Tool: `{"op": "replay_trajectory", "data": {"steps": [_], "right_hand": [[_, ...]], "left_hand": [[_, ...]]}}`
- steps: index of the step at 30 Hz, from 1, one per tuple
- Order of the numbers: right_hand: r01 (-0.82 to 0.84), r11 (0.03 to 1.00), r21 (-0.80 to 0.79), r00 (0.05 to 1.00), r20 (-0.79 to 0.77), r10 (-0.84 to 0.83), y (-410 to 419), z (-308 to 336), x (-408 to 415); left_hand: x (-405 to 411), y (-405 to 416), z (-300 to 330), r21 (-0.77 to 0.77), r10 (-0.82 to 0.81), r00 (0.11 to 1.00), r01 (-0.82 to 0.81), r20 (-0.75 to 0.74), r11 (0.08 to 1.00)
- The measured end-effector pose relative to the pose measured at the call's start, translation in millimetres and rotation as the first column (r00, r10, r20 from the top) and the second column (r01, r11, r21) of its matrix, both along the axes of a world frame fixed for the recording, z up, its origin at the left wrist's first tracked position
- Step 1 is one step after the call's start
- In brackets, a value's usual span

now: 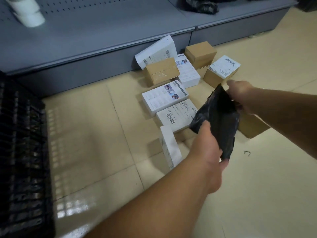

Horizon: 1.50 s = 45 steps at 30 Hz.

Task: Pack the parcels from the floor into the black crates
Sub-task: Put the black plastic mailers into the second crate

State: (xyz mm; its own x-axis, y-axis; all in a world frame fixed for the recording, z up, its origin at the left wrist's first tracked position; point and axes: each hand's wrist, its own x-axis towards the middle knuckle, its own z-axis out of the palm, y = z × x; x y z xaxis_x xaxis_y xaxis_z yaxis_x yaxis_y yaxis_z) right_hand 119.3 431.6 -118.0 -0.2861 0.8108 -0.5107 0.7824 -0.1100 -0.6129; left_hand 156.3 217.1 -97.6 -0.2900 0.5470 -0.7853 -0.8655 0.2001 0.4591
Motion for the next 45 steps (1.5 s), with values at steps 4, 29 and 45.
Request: {"op": "replay_trajectory", "data": {"steps": [4, 29, 45], "right_hand": [[0.090, 0.996, -0.015, 0.979, -0.183, -0.092, -4, 22, -17], [-0.382, 0.837, -0.391, 0.791, -0.606, 0.078, -205, 88, -117], [-0.580, 0.715, -0.390, 0.697, -0.692, 0.188, -381, 126, -169]], "left_hand": [[-9, 0, 22, 0.023, 0.069, 0.996, -0.068, -0.054, 0.997], [-221, -244, 112, -0.037, 0.149, 0.681, -0.250, -0.717, 0.967], [-261, -421, 134, 0.007, 0.190, 0.578, -0.304, -0.794, 0.953]]}}
